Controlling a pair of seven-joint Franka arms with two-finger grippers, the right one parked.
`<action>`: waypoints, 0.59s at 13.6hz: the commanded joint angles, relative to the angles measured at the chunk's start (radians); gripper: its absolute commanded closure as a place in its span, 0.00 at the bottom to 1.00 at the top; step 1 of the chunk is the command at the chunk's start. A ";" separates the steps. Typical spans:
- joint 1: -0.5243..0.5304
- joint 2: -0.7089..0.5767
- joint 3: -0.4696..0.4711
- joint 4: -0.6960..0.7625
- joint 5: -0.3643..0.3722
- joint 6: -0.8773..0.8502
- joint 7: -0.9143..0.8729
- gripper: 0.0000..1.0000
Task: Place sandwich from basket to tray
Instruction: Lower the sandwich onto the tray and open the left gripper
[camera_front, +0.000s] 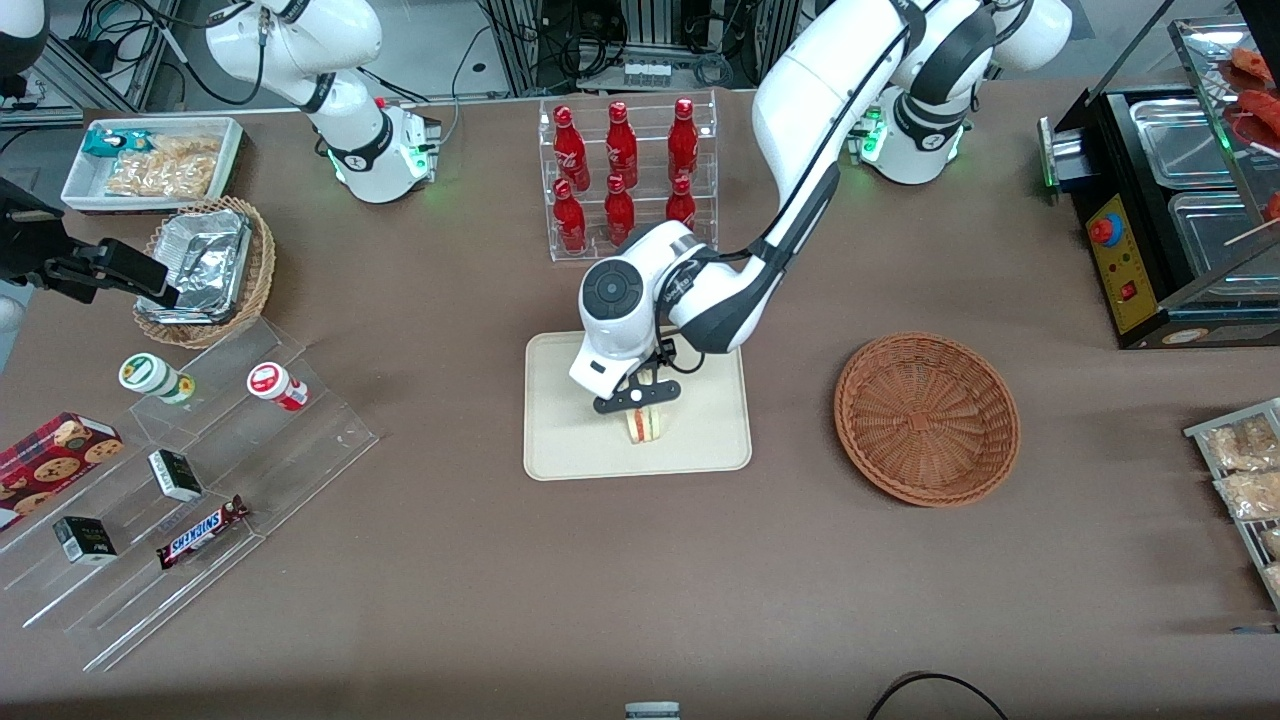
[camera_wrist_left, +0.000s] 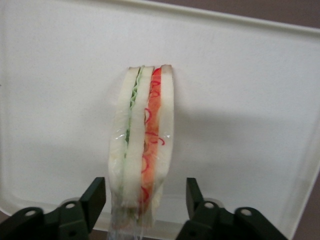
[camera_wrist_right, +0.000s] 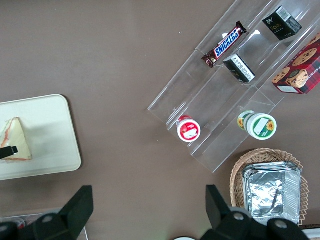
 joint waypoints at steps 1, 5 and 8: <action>0.001 -0.106 0.010 -0.020 -0.008 -0.047 -0.010 0.00; 0.026 -0.215 0.013 -0.023 0.005 -0.164 0.004 0.00; 0.057 -0.278 0.015 -0.050 -0.003 -0.283 -0.011 0.00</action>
